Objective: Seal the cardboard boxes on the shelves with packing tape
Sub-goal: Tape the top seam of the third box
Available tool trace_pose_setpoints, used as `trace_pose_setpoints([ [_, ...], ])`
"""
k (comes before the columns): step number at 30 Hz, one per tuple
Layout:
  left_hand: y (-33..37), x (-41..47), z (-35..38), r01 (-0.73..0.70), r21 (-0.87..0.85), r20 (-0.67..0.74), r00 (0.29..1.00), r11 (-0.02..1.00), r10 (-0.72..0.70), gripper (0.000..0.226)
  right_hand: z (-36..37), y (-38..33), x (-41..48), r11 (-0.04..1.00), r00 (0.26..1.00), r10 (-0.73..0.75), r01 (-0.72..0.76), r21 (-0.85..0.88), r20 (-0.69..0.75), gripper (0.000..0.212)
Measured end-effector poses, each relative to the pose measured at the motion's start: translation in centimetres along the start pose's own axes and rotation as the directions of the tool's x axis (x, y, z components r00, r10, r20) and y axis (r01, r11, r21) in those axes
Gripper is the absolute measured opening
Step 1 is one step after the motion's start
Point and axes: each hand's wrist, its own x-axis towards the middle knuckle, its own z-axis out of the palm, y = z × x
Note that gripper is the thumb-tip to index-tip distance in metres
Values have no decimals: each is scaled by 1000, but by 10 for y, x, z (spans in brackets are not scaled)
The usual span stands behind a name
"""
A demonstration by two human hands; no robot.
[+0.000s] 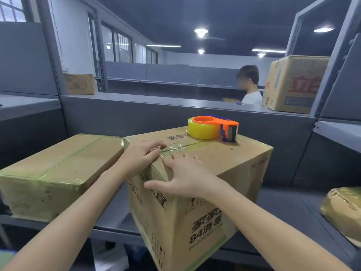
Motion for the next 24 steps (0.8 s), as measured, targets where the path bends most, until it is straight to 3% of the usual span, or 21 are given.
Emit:
trace_pose_setpoints([
  [5, 11, -8, 0, 8, 57, -8, 1000, 998, -7, 49, -8, 14, -6, 996, 995, -80, 78, 38, 66, 63],
  [9, 26, -27, 2, -140, 277, 67, 990, 951, 127, 78, -25, 63, -28, 978, 963, -179, 151, 145, 202, 66],
  [12, 41, -30, 7, -285, 367, 86, 958, 885, 272, 75, -40, 111, -45, 965, 937, -178, 106, 241, 301, 66],
  [14, 51, -23, 18, -391, 478, 64, 909, 787, 413, 61, -45, 134, -54, 962, 951, -135, 59, 266, 279, 69],
  [16, 58, -12, 30, -415, 545, 48, 883, 729, 467, 55, -42, 146, -57, 961, 974, -77, 15, 275, 215, 71],
  [21, 51, 13, 42, -406, 504, 30, 890, 762, 455, 54, -27, 153, -42, 990, 999, 1, -7, 143, 39, 66],
  [24, 51, 22, 47, -401, 538, 18, 885, 742, 465, 55, -28, 160, -37, 986, 1000, 29, -29, 165, 1, 64],
])
